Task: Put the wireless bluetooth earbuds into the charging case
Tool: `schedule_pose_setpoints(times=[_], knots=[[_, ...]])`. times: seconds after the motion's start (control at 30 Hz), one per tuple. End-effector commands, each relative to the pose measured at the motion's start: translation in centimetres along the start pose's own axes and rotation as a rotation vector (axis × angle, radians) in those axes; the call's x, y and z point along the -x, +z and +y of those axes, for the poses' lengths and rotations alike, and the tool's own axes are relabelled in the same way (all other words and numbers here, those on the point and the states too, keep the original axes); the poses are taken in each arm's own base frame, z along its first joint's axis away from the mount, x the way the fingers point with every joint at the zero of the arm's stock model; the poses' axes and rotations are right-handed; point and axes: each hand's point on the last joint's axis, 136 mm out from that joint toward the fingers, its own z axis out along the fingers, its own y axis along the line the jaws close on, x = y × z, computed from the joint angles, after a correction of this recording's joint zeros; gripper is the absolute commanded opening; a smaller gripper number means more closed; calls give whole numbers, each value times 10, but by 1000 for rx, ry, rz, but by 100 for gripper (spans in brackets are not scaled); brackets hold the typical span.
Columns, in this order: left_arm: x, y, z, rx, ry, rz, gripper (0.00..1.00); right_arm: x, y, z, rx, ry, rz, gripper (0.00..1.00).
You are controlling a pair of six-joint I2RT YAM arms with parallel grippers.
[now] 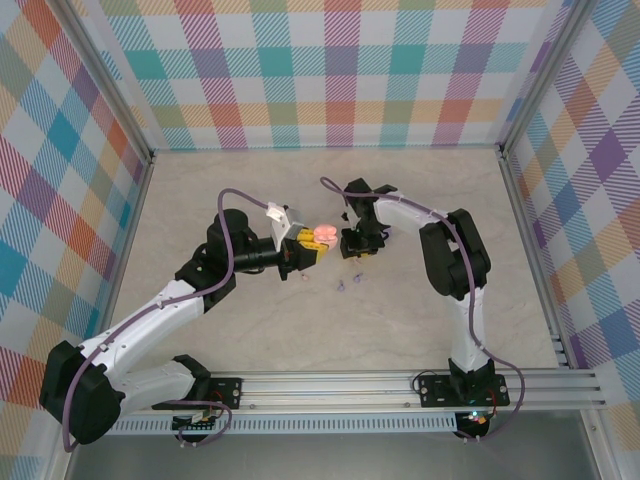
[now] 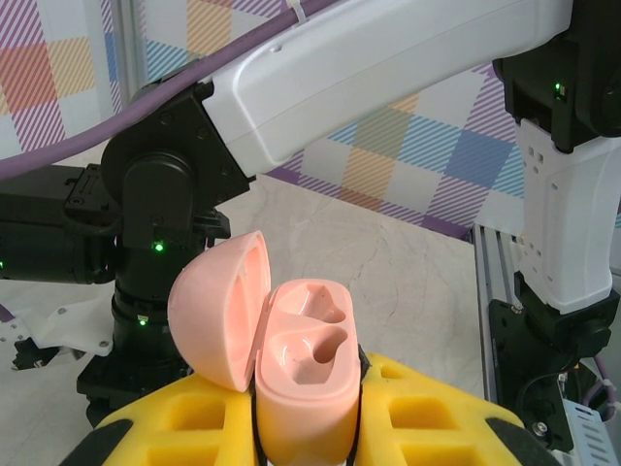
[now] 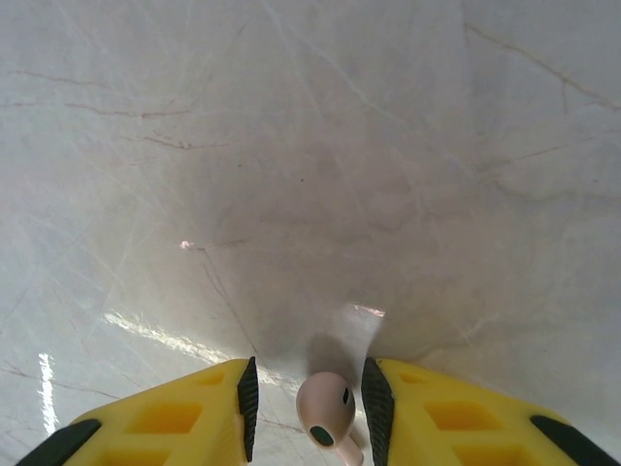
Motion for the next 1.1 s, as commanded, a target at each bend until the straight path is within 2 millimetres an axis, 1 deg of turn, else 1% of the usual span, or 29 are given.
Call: schedule_pose_setpoints(times=[0.0, 0.33, 0.43, 0.7, 0.9, 1.07], knots=[[4, -3, -7, -9, 6, -17, 19, -14, -2, -13, -66, -71, 54, 38], [5, -4, -7, -7, 6, -20, 19, -18, 5, -16, -130, -128, 82, 37], [5, -4, -7, -6, 7, -20, 19, -18, 6, -16, -145, -131, 87, 35], [5, -4, -7, -4, 7, -18, 19, -17, 9, -18, -162, -125, 86, 34], [5, -3, -6, -5, 6, -19, 19, -13, 11, -8, -112, -99, 71, 35], [5, -3, -6, -5, 6, -16, 19, -12, 13, -4, -108, -99, 78, 34]])
